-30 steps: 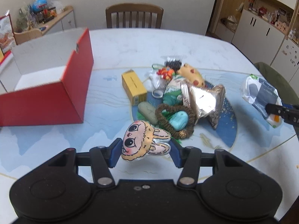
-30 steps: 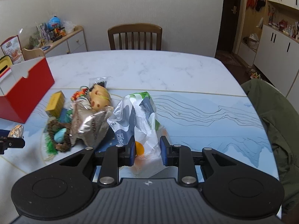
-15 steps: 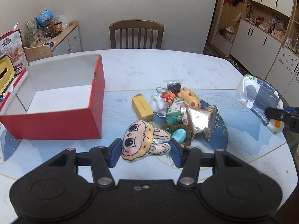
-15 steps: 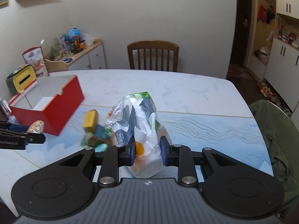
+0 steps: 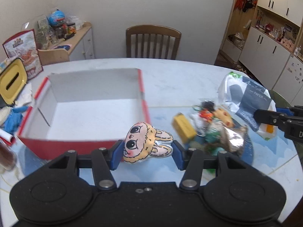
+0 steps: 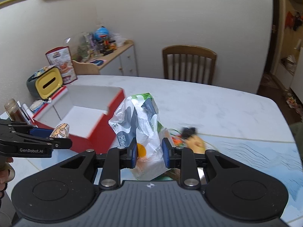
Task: Organize objects
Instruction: 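Carry the plastic bag and cartoon cushion with both grippers over the red box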
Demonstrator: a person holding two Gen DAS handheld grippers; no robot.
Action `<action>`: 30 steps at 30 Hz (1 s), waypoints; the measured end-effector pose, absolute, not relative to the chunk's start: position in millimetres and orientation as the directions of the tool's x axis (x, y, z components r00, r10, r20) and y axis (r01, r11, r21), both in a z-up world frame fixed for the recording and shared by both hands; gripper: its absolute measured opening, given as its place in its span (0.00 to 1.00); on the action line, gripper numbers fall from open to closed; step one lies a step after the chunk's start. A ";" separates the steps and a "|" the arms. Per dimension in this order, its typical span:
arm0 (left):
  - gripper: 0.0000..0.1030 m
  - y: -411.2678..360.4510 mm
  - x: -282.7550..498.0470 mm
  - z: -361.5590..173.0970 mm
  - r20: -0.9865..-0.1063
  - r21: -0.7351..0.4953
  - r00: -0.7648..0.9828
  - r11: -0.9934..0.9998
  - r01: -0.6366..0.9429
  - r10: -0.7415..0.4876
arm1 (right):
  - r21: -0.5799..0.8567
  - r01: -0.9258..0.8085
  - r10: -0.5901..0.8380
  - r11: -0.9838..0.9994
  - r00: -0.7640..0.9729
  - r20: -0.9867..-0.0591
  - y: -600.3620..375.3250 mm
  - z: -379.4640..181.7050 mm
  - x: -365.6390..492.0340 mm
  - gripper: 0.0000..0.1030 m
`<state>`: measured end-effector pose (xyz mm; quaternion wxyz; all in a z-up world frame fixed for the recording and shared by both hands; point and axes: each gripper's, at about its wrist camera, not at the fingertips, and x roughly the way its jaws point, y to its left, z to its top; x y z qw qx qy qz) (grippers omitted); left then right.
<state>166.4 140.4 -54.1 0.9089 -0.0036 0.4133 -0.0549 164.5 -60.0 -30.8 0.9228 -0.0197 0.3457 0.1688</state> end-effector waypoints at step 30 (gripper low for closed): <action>0.51 281.2 306.8 -117.8 -0.879 0.103 0.475 0.990 0.095 0.045 | -0.087 -0.502 0.247 0.860 0.560 -0.791 175.5 -103.1 286.1 0.25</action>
